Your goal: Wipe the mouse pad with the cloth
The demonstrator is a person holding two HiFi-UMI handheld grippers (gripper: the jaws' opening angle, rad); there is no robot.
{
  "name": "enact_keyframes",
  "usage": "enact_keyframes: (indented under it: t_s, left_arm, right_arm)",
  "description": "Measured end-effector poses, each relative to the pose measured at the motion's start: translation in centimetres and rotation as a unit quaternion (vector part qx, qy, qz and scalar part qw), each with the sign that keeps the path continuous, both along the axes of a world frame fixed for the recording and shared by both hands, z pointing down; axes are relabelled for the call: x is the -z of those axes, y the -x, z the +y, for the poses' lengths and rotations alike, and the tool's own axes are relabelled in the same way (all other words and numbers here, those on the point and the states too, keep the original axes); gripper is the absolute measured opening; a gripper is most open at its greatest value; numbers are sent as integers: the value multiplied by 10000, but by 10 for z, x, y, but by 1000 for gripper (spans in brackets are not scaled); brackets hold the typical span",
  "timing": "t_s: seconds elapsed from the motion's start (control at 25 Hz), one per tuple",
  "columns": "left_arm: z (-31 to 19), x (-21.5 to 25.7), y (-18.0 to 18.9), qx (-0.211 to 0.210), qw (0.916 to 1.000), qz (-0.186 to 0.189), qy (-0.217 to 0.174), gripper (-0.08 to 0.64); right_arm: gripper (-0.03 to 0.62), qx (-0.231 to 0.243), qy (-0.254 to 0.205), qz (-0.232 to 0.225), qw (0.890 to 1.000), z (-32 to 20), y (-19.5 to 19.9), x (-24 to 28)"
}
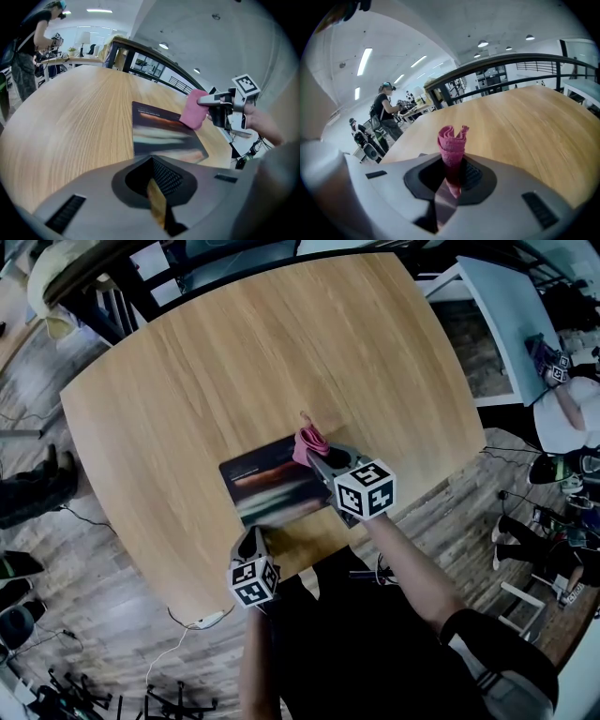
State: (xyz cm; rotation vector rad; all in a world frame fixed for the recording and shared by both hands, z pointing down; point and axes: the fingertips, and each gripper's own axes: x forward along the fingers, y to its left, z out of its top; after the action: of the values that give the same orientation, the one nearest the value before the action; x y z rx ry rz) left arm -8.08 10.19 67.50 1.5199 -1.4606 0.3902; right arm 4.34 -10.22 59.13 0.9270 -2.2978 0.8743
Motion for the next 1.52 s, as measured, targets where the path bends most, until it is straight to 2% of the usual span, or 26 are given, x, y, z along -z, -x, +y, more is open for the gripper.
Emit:
enact_keyframes:
  t_s: [0.32, 0.4, 0.52, 0.72, 1.0, 1.32, 1.52]
  left_arm:
    - [-3, 0, -2, -76, 9999, 90, -35, 23]
    - [-3, 1, -2, -75, 9999, 138, -34, 23]
    - [-3, 3, -2, -98, 9998, 148, -63, 23]
    - [7, 4, -6, 55, 9996, 261, -75, 23]
    - [2, 3, 0, 139, 9996, 249, -91, 23]
    - [2, -1, 5, 208, 9993, 318, -21, 23]
    - [3, 0, 5, 194, 9995, 232, 8, 23]
  right_arm:
    - [63, 1257, 181, -649, 9898, 73, 125, 19]
    - [63, 1422, 344, -772, 9862, 86, 146, 17]
    - [63, 1371, 720, -968, 9832, 97, 163, 5]
    - [63, 1138, 1080, -737, 9849, 107, 158, -34]
    - [63, 950, 1131, -256, 9887, 89, 140, -66]
    - [63, 877, 1135, -159, 9895, 84, 123, -73]
    - [63, 760, 1134, -143, 9905, 79, 103, -74]
